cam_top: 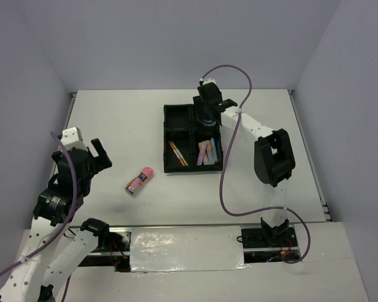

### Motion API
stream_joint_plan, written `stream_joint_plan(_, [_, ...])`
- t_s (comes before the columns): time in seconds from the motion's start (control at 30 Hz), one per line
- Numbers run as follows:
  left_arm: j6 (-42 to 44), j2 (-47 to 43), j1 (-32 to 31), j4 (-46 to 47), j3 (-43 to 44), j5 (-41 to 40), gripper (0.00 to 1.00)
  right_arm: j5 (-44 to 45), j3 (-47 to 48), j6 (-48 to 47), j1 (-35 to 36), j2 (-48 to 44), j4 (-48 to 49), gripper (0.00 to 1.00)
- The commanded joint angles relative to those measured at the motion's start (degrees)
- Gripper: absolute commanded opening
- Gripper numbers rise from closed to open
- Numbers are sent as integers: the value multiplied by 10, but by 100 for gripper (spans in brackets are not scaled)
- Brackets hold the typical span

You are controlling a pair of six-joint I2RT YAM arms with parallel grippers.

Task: Sort the stationery into containers
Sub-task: Place the stationery in the storage box, then pick up the stationery from the center of the board.

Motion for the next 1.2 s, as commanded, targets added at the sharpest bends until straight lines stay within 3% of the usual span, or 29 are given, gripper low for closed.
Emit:
stream_joint_plan(0.0, [14,-4,1,23,-1,1,99,2,13,11,-3,9,5,1])
stream_joint_plan(0.13, [14,-5,1,24,0,2,99,-4,10,16,-4,15,11,14])
stream_joint_plan(0.33, [15,-5,1,25,-2,4,99,0,14,20,-8,21,10,54])
stream_joint_plan(0.43, [16,-4,1,27,-1,7,99,3,19,21,-7,16,7,67])
stream_joint_plan(0.53, [16,-4,1,27,-2,8,99,3,21,20,-7,3,6,73])
stream_joint_plan(0.57, [17,-4,1,26,-2,8,99,4,22,20,-8,1,4,79])
stream_joint_plan(0.6, [17,-4,1,26,-2,7,99,3,23,19,-7,-5,4,99])
stream_joint_plan(0.9, [17,1,1,27,-2,10,99,4,25,20,-7,-24,-8,100])
stream_joint_plan(1.1, [28,42,1,34,0,41,99,1,-51,38,14,-142,-7,100])
stream_joint_plan(1.17, [27,65,1,28,10,81,99,-38,-87,42,18,-202,-15,100])
